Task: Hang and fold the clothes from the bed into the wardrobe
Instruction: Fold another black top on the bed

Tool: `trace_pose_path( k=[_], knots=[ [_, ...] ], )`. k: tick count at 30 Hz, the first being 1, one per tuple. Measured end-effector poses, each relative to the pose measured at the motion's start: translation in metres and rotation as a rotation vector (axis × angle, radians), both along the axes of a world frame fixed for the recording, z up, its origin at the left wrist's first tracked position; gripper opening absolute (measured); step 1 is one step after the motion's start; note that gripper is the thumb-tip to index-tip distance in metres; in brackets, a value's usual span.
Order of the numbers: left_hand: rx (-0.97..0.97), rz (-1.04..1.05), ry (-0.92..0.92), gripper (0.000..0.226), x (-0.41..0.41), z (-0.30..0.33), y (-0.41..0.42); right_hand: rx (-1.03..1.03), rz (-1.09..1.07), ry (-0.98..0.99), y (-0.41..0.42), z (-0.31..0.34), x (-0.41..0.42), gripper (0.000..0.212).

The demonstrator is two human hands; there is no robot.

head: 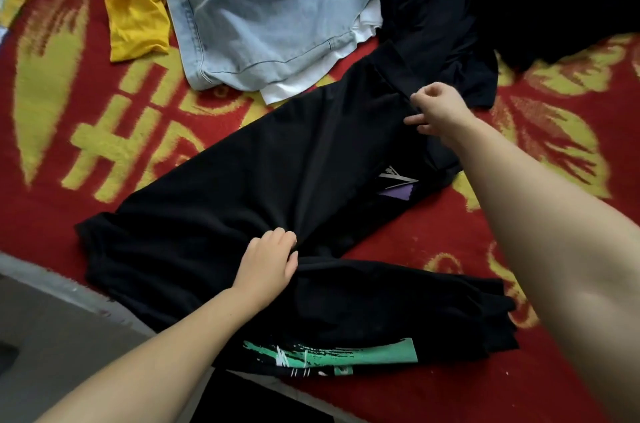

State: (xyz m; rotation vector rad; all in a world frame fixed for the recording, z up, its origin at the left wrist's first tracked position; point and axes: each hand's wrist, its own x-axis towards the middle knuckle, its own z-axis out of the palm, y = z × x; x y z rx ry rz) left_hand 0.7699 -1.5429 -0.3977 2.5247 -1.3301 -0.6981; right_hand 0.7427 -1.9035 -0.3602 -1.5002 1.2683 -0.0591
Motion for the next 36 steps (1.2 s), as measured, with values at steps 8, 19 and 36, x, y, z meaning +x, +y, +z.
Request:
trace_pose_path(
  k=[8,19,36],
  knots=[
    [-0.06,0.017,0.013,0.013,0.003,0.002,0.001,-0.233,-0.133,0.194,-0.012,-0.011,-0.009,0.028],
    [-0.008,0.048,0.033,0.01,0.003,0.005,0.003,-0.342,0.069,0.298,0.005,-0.013,-0.019,0.036],
    [-0.081,-0.252,-0.052,0.019,-0.022,0.009,0.005,-0.513,-0.152,0.15,-0.009,0.032,-0.082,0.025]
  ],
)
